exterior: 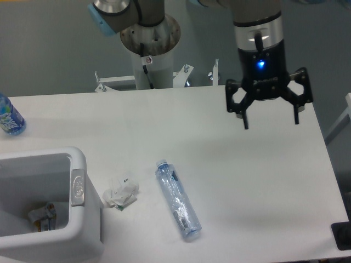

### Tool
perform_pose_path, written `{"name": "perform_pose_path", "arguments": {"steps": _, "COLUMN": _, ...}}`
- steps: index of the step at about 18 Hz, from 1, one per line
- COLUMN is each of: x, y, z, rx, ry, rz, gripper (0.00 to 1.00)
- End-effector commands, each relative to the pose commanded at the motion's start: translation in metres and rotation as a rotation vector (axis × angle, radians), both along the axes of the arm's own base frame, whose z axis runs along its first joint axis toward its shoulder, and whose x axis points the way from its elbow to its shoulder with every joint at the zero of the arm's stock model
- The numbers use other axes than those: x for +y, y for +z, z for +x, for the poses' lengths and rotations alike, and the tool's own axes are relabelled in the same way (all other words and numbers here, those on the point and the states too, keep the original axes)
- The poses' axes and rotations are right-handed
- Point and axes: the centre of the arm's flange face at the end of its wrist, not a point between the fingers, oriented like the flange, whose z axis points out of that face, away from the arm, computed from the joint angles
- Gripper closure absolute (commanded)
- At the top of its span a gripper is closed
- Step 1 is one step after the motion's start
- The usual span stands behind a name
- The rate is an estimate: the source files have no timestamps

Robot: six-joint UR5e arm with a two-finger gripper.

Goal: Open the trash can

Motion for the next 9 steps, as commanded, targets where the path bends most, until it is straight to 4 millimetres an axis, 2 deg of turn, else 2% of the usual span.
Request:
{"name": "perform_pose_path", "arguments": {"steps": 3, "x": -0.012, "y": -0.005, "z": -0.010, "rx": 0.005, "ry": -0.009, "rz": -0.030, "gripper": 0.00}}
{"name": "perform_pose_path", "arguments": {"steps": 9, "x": -0.019, "y": -0.009, "z": -0.015, "rx": -0.003, "ry": 0.003, "rz": -0.032, "gripper": 0.00}}
